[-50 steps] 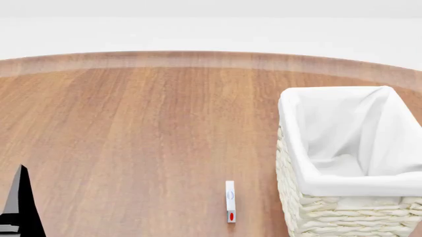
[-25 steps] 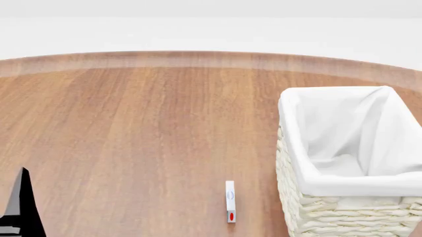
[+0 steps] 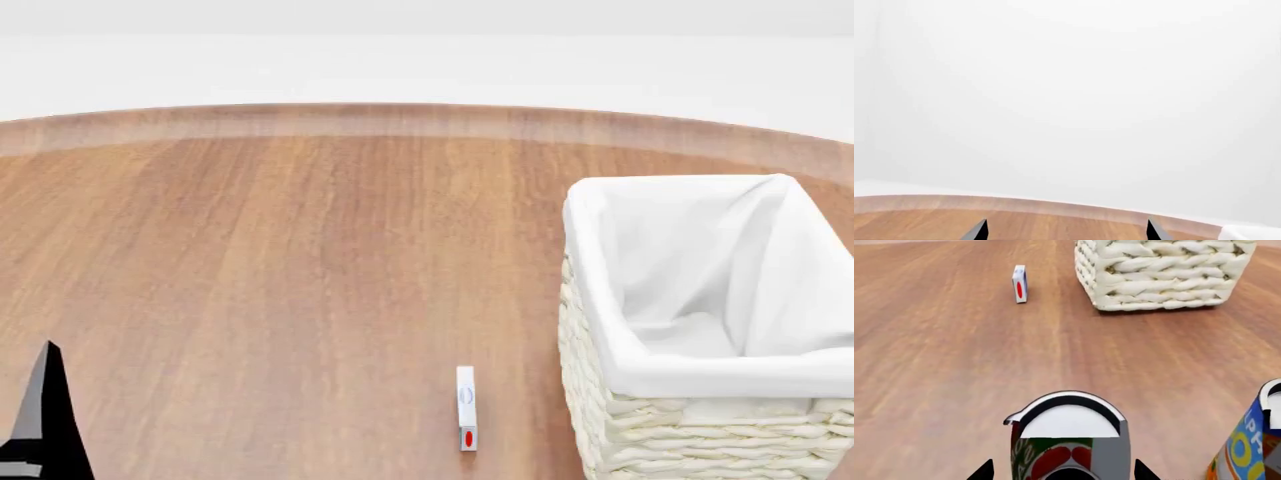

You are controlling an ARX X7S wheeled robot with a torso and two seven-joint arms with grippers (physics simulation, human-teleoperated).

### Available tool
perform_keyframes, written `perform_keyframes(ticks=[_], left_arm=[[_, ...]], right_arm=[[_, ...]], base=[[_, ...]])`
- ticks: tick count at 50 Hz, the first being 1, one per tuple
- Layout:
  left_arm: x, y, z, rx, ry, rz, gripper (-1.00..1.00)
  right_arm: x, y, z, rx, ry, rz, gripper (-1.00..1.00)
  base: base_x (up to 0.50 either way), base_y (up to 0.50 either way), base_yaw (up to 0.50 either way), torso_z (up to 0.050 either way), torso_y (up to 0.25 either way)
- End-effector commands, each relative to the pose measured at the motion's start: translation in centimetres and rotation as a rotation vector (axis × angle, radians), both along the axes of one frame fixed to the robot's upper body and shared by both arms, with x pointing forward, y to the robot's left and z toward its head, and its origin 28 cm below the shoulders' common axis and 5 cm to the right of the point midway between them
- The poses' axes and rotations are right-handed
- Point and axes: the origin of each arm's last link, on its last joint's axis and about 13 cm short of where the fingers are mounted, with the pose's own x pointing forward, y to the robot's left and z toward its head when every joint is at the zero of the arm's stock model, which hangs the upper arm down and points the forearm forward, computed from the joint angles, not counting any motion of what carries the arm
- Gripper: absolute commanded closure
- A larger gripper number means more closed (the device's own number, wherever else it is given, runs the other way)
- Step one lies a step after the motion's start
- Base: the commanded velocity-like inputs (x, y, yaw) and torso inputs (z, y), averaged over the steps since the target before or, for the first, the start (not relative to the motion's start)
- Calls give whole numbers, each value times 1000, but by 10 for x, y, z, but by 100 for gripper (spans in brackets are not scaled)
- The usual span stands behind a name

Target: Pick up the tomato sauce, and put it in the basket.

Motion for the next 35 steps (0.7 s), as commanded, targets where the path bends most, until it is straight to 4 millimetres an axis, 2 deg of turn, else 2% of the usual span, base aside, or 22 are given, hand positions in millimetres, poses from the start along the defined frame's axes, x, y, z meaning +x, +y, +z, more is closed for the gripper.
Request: perform_keyframes(ticks=[1, 14, 15, 28, 35], left_arm=[[0, 0, -2, 0, 1, -1, -100], [-1, 0, -5, -1, 8, -1, -100], [0, 1, -6, -2, 9, 1, -100], [0, 1, -7, -5, 12, 1, -100], [0, 1, -7, -5, 13, 2, -100]], right_arm=[[2, 0, -2, -7, 7, 7, -100], [8, -4, 3, 15, -18, 20, -100], [8, -5, 4, 21, -22, 17, 100], [7, -4, 7, 47, -32, 23, 100], [5, 3, 14, 26, -71, 58, 100]], base=[[0, 0, 0, 0, 0], [0, 0, 0, 0, 0], [0, 0, 0, 0, 0], [0, 0, 0, 0, 0], [0, 0, 0, 0, 0]])
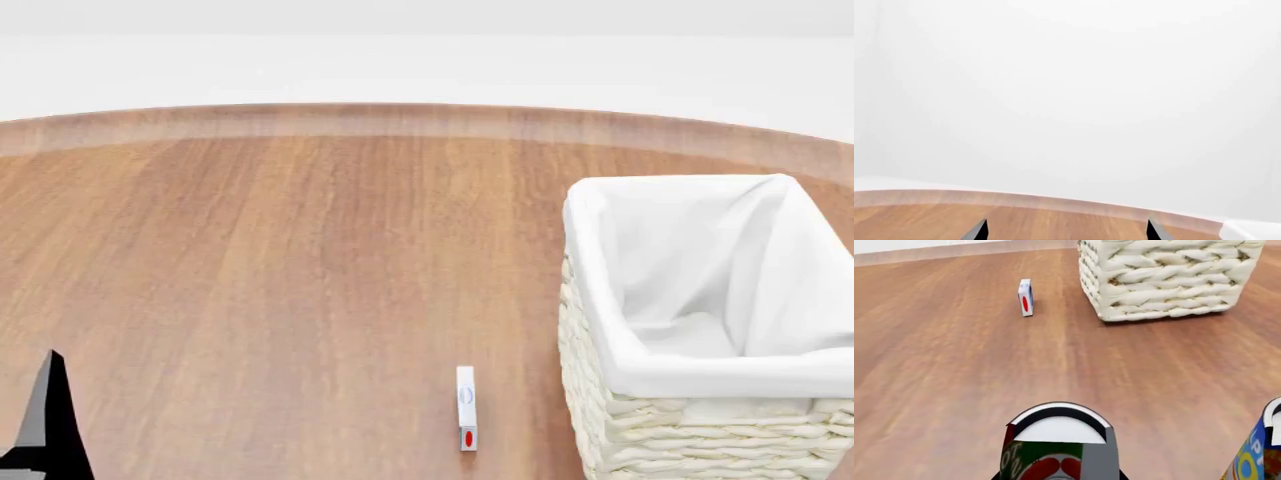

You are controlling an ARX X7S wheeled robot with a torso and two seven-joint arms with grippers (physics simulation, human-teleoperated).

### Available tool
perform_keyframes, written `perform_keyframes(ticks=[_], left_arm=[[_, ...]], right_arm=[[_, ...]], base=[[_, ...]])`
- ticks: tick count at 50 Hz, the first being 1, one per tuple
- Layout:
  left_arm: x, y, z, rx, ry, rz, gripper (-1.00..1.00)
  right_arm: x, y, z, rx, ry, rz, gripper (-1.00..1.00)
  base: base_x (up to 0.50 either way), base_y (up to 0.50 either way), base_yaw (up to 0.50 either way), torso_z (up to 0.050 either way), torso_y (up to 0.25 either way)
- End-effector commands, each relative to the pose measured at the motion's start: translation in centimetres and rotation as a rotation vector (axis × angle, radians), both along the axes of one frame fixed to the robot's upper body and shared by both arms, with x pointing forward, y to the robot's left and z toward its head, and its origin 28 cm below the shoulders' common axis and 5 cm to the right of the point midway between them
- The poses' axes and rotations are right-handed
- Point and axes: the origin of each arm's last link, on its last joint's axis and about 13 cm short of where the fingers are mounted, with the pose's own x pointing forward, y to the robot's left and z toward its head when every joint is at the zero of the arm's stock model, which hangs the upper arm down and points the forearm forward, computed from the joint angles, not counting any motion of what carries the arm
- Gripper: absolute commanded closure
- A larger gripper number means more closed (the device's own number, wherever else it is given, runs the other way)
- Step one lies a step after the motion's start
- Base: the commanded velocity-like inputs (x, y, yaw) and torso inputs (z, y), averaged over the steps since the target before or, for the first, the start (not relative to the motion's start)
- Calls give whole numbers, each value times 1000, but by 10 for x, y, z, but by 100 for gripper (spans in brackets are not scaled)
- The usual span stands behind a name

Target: Pick up the tomato sauce, and put it in the basket.

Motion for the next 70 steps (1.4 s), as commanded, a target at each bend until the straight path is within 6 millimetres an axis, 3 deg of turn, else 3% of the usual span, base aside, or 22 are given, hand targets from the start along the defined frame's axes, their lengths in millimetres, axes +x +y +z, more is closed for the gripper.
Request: perform_keyframes(ticks=[1, 21, 42, 52, 59, 70], left_arm=[[0, 0, -1, -1, 2, 1, -100], [0, 0, -2, 4, 3, 0, -100], [1, -1, -7, -3, 19, -15, -100], [1, 0, -7, -1, 20, -12, -100], [1, 0, -9, 0, 21, -11, -100], [1, 0, -9, 0, 21, -11, -100]], right_arm=[[0, 7, 9, -16, -47, 56, 100], [23, 26, 32, -38, -75, 113, 100], [94, 25, 93, -157, -134, 141, 100], [111, 28, 114, -180, -135, 172, 100], [112, 29, 128, -211, -148, 164, 100], [112, 29, 128, -211, -148, 164, 100]], base=[[0, 0, 0, 0, 0], [0, 0, 0, 0, 0], [0, 0, 0, 0, 0], [0, 0, 0, 0, 0], [0, 0, 0, 0, 1], [0, 0, 0, 0, 0]])
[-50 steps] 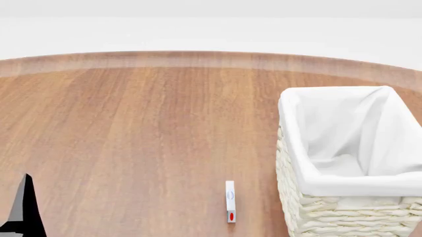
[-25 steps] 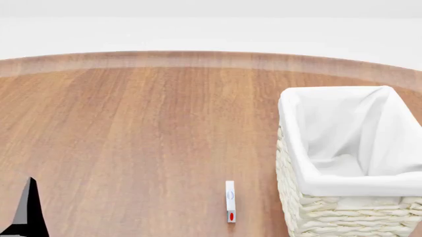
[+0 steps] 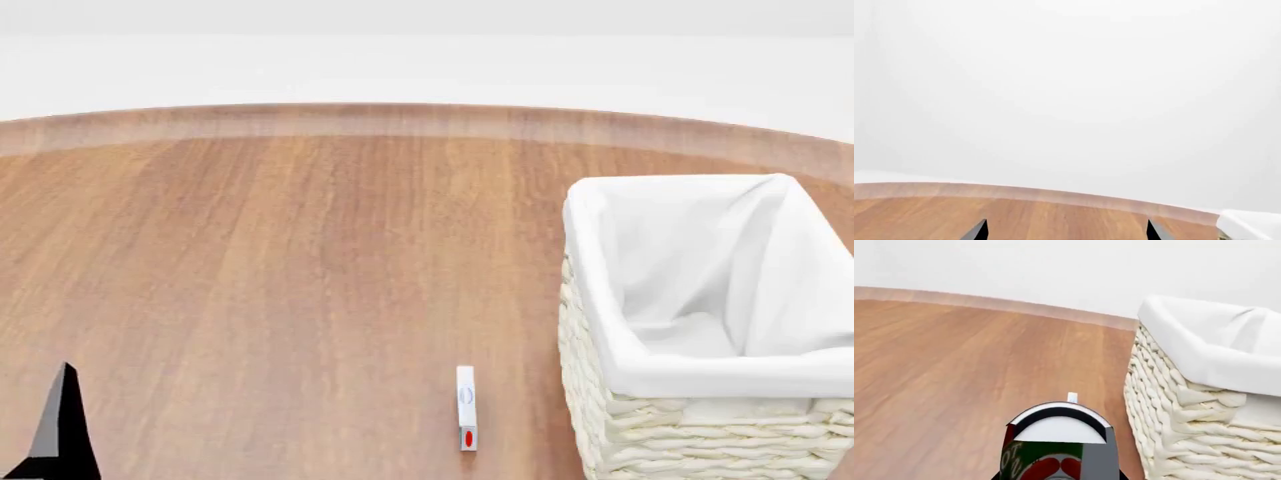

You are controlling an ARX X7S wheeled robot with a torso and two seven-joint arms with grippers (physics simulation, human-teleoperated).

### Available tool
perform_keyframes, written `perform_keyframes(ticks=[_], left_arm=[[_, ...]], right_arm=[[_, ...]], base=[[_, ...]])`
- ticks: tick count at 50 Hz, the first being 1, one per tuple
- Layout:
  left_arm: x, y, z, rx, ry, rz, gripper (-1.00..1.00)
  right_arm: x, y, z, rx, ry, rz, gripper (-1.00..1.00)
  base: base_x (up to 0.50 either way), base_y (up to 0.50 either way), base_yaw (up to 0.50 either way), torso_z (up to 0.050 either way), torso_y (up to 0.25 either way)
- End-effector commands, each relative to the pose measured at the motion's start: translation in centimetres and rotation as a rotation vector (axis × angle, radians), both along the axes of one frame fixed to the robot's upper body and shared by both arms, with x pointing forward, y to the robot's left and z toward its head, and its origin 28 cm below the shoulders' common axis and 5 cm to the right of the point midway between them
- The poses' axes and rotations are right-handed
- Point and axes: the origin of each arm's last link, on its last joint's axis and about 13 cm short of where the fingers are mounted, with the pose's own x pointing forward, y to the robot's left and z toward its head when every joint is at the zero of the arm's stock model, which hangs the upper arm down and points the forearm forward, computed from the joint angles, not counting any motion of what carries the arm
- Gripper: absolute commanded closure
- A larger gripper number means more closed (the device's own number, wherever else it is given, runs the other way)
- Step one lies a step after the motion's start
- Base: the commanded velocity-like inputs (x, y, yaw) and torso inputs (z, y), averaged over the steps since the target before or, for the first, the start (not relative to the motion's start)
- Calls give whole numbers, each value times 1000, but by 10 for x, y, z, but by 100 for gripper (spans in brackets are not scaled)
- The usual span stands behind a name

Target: Pick up the tomato sauce, and put it in the basket.

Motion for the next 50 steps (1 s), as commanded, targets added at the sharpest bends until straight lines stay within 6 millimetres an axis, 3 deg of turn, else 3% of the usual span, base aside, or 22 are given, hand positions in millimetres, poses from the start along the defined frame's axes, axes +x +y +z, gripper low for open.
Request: perform_keyframes(ticks=[1, 7, 16, 23, 38, 50], left_arm=[[0, 0, -1, 0, 1, 0, -100], [0, -1, -1, 2, 2, 0, -100], [1, 2, -3, -4, 6, 0, -100], [0, 5, -2, -7, 2, 8, -100], [0, 3, -4, -7, 9, 3, -100], [1, 3, -5, -7, 11, 2, -100]], right_arm=[[3, -1, 9, -40, -23, 1, 100], [5, -1, 7, -62, -36, 6, 100], [38, 0, 19, -87, -57, -1, 100], [51, -2, 29, -112, -73, -12, 100], [80, -10, 58, -145, -120, -26, 100], [92, -8, 83, -141, -171, -16, 100]], base=[[0, 0, 0, 0, 0], [0, 0, 0, 0, 0], [0, 0, 0, 0, 0], [0, 0, 0, 0, 0], [0, 0, 0, 0, 1], [0, 0, 0, 0, 0]])
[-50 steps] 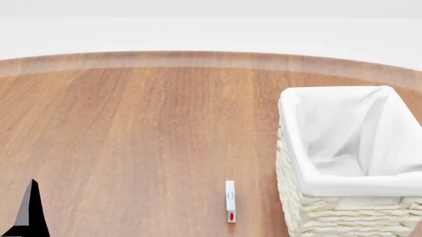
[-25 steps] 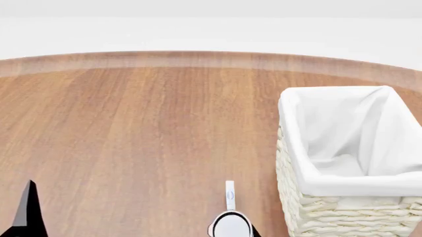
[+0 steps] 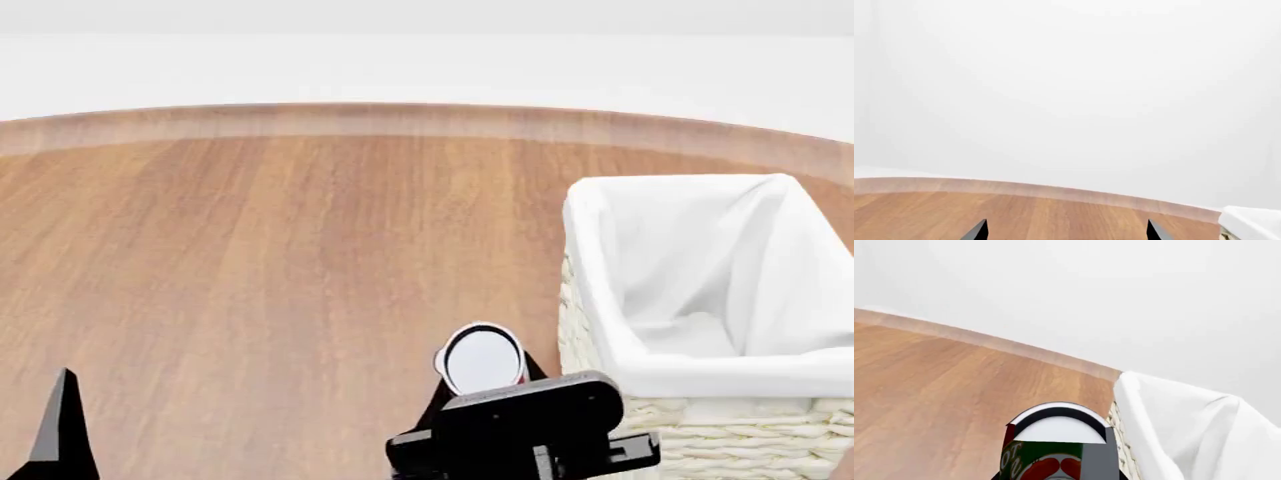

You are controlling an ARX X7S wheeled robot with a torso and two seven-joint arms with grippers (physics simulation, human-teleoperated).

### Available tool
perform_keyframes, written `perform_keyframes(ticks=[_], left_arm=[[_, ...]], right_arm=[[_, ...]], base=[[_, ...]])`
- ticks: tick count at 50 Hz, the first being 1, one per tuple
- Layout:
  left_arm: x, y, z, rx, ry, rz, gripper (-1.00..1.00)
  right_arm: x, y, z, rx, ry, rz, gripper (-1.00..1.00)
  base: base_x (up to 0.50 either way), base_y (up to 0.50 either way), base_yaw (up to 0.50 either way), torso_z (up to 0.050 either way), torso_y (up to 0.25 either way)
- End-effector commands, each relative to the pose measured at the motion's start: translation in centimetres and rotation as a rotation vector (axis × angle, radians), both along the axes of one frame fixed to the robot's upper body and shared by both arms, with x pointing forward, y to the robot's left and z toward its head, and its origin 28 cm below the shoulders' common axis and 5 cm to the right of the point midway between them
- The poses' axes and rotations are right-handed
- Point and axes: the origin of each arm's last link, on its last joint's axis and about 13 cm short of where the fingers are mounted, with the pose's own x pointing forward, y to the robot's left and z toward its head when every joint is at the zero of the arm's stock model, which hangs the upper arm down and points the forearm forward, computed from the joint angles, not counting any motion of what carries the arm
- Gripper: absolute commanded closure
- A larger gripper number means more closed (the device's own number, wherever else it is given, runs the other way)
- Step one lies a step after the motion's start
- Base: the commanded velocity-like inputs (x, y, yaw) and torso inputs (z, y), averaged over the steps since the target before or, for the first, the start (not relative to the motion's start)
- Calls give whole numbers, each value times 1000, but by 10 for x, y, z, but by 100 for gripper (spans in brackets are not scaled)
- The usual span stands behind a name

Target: Pick up the tomato sauce, and put it in the basket.

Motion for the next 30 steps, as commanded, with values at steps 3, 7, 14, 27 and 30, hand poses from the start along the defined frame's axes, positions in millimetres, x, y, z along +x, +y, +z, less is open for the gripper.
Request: perform_keyframes(ticks=[3, 7, 14, 27, 30], left_arm=[[0, 0, -3, -3, 6, 1, -100], [1, 0, -5, -7, 7, -2, -100], [3, 1, -7, -4, 14, 4, -100], [2, 4, -7, -6, 16, 13, -100], [2, 3, -9, -5, 18, 10, -100]], right_arm=[[19, -2, 34, -22, -75, -3, 100], [29, -4, 51, -3, -88, -9, 100], [37, -4, 73, 6, -111, -18, 100], [62, -15, 111, 30, -125, -73, 100], [74, -20, 118, 36, -117, -104, 100]], base=[[0, 0, 0, 0, 0], [0, 0, 0, 0, 0], [0, 0, 0, 0, 0], [0, 0, 0, 0, 1], [0, 0, 0, 0, 0]])
